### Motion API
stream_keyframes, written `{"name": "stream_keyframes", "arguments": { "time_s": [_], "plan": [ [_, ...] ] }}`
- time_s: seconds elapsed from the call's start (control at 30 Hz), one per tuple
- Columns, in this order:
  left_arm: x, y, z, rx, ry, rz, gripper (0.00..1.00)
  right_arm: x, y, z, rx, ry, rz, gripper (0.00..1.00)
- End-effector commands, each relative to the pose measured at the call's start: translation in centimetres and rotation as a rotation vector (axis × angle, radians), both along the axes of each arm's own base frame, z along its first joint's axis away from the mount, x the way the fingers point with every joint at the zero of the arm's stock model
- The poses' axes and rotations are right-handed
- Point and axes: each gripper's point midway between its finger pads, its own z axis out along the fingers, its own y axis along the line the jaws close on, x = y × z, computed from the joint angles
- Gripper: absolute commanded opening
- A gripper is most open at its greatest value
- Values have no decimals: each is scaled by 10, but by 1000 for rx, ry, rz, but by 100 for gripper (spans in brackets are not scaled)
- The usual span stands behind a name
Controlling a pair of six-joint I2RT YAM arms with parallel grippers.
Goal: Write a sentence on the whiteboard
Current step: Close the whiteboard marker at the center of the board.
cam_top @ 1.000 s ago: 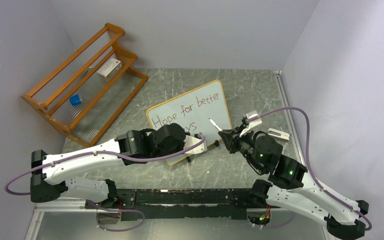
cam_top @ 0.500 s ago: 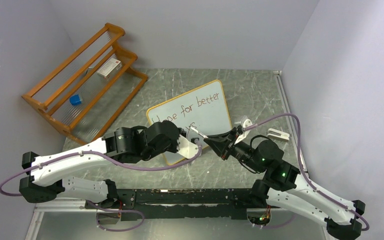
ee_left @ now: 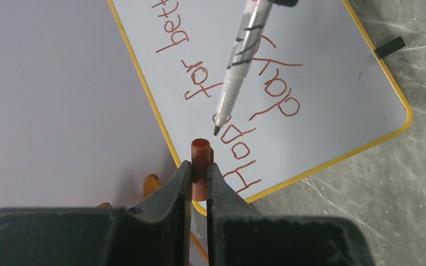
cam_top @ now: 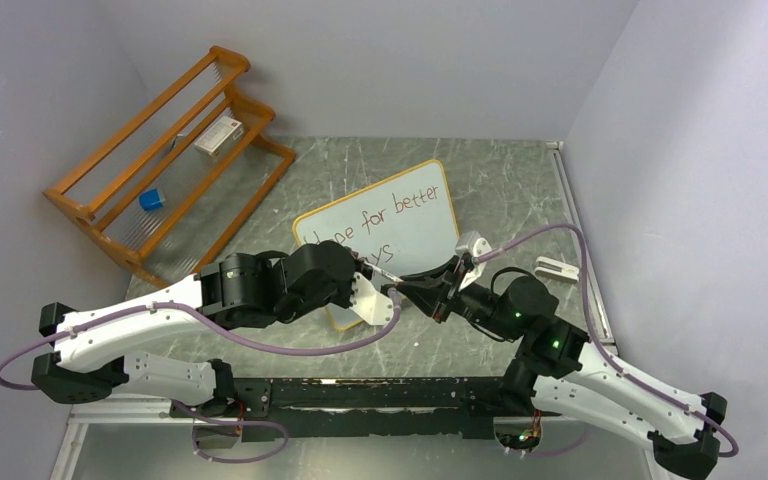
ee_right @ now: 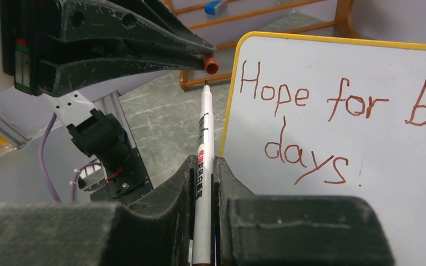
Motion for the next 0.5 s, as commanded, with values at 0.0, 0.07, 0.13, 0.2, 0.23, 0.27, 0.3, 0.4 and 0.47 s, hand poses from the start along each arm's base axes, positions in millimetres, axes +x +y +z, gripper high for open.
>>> {"name": "stream_keyframes", "arguments": {
  "time_s": [0.0,0.07,0.13,0.2,0.23,0.27,0.3,0.4,0.47],
  "plan": [
    [-3,-1,9,8,-13,-23,5,-3,2,11,31,-31,26,0],
    [-4,0,8,10,-11,-27,5,-2,3,11,33,-29,21,0],
    [-4,0,9,6,-13,-30,5,-1,2,11,35,-27,14,0],
    [-5,0,8,9,-13,-34,5,0,2,11,41,-26,7,0],
    [-5,0,8,12,-14,-35,5,1,1,12,43,-27,1,0],
    [-5,1,9,14,-15,-33,5,2,1,12,45,-26,-3,0],
    [-4,1,9,15,-16,-32,5,2,1,12,43,-25,-5,0],
    [-6,1,9,12,-10,-42,5,3,1,11,43,-18,-10,0],
    [-7,1,8,14,-9,-44,5,4,2,10,44,-16,-12,0]
  ]
}}
